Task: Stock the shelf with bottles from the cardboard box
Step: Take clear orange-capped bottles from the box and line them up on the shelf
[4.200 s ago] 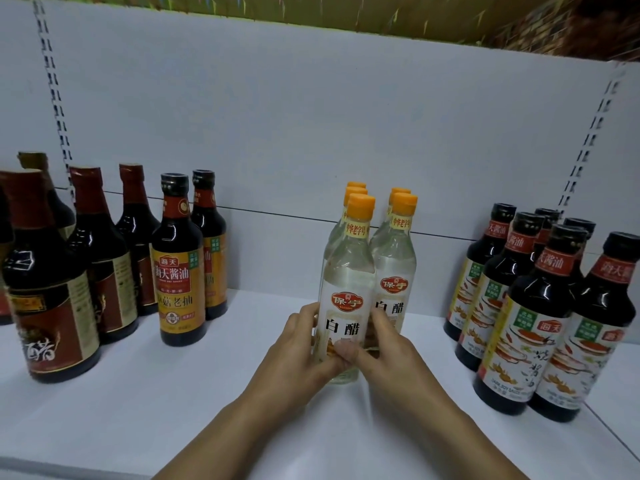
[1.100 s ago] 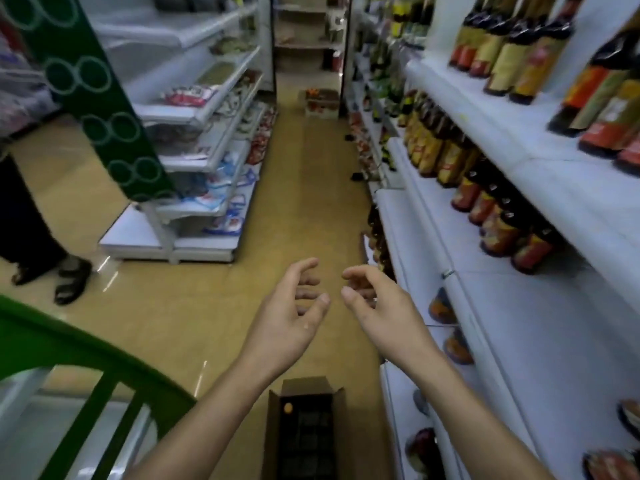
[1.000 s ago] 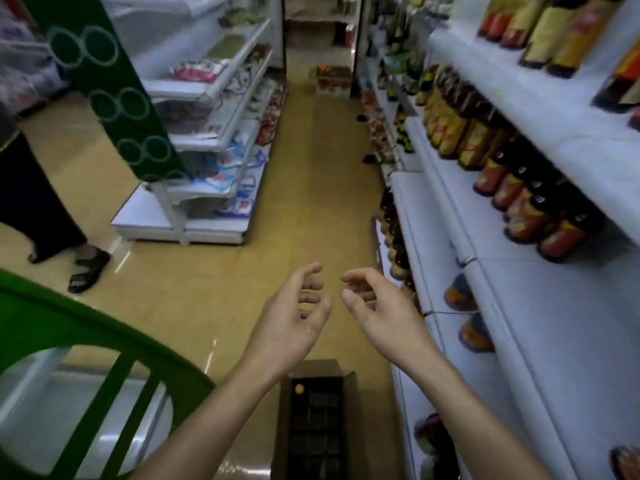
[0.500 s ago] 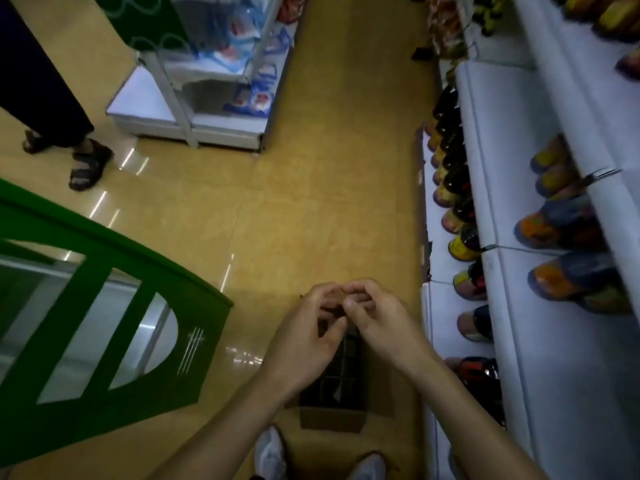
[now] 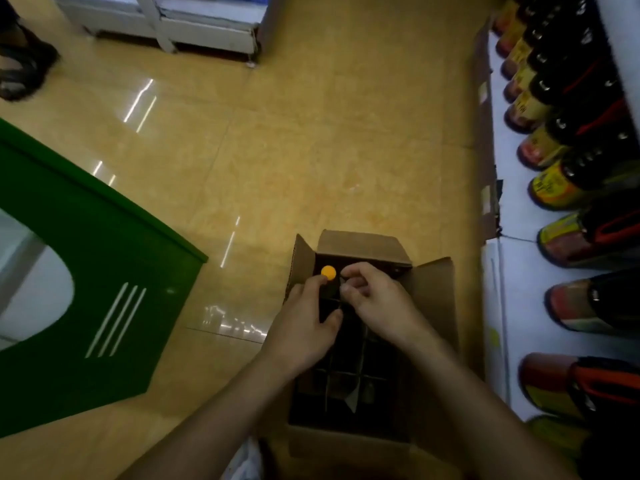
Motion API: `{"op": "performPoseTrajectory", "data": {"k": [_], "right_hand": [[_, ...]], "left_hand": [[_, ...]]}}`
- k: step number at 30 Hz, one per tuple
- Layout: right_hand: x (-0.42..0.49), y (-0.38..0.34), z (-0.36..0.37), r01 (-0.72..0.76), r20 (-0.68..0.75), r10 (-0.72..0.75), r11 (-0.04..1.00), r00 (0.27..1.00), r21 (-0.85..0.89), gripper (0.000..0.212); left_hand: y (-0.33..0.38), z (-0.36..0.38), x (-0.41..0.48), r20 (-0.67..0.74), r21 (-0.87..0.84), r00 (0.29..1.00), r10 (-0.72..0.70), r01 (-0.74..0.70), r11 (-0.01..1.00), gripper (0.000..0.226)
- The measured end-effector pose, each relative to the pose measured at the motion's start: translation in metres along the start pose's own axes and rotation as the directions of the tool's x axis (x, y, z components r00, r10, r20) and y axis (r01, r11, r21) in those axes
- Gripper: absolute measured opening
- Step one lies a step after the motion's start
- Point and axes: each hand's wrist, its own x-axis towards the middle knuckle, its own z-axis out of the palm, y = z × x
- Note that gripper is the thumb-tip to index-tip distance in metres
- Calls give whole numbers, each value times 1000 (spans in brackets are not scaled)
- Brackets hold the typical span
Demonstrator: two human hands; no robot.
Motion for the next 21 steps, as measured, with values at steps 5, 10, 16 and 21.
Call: {"op": "performPoseTrajectory", "data": {"k": [5,10,16,21], "right_hand": [[62,52,34,-11,10,12,997,1000,-71,45],[104,83,55,36,42,-31,991,999,-126,62],[126,100,75,163,66,-153,972,986,-169,41],[123,109,89,184,-23,-191,966,981,-181,42]], "left_hand": [[-30,16,60,1,173,1000,-8,8,985,66],[-43,20,97,-64,173,997,41,-30,985,67],[-45,17,118,0,200,993,116,-113,973,70],[-50,18,111,36,167,985,169,-173,971,72]]}}
